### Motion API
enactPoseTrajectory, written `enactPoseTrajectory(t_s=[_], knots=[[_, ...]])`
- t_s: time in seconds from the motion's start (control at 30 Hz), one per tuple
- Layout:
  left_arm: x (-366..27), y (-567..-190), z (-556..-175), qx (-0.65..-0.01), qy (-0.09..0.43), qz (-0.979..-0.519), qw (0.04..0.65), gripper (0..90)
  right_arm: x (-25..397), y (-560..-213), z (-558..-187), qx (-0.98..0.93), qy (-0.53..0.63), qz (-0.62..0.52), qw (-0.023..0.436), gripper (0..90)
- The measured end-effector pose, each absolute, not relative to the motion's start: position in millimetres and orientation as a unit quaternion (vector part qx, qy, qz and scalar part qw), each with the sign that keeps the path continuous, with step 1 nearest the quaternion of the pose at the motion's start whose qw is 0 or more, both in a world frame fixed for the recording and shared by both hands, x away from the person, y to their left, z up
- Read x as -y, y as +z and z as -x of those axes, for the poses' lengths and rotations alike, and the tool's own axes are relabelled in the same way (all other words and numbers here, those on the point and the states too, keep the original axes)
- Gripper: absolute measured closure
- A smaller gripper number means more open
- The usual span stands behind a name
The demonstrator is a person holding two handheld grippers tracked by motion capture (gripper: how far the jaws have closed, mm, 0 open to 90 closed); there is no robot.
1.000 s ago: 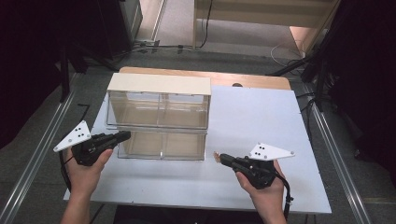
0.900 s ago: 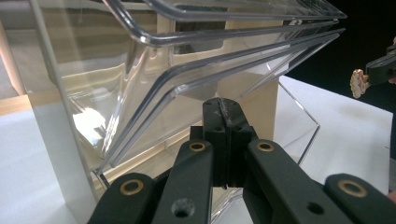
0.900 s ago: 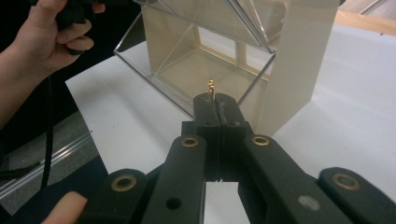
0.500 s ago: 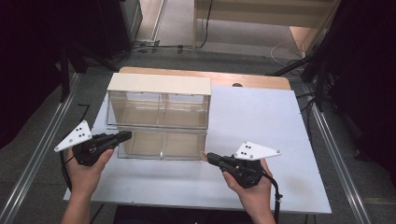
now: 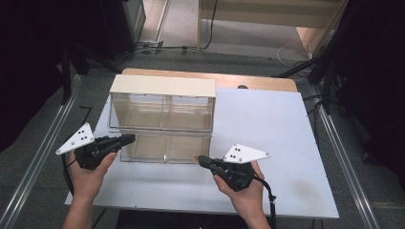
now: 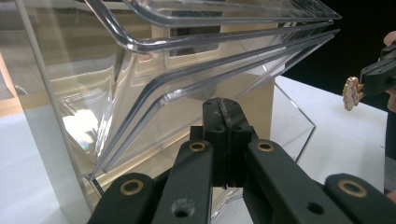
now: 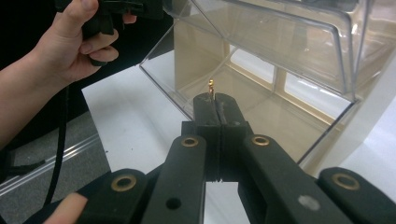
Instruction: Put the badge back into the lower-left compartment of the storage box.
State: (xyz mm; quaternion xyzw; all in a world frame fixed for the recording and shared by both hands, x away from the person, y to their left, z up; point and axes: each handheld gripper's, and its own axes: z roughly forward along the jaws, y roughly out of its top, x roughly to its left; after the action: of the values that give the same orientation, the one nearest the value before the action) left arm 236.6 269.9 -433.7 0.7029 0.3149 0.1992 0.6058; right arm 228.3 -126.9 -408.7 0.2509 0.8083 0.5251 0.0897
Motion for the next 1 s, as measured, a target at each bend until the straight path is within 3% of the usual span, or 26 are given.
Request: enactPoseTrajectory(t_s=[1.0], knots=[[-269.2,-433.0,-236.6,-0.317,0.198,-0.704,0.604,90.0,85.4,-412.1,-236.8,-0.813,0.528,-0.225,0.1,86.8]])
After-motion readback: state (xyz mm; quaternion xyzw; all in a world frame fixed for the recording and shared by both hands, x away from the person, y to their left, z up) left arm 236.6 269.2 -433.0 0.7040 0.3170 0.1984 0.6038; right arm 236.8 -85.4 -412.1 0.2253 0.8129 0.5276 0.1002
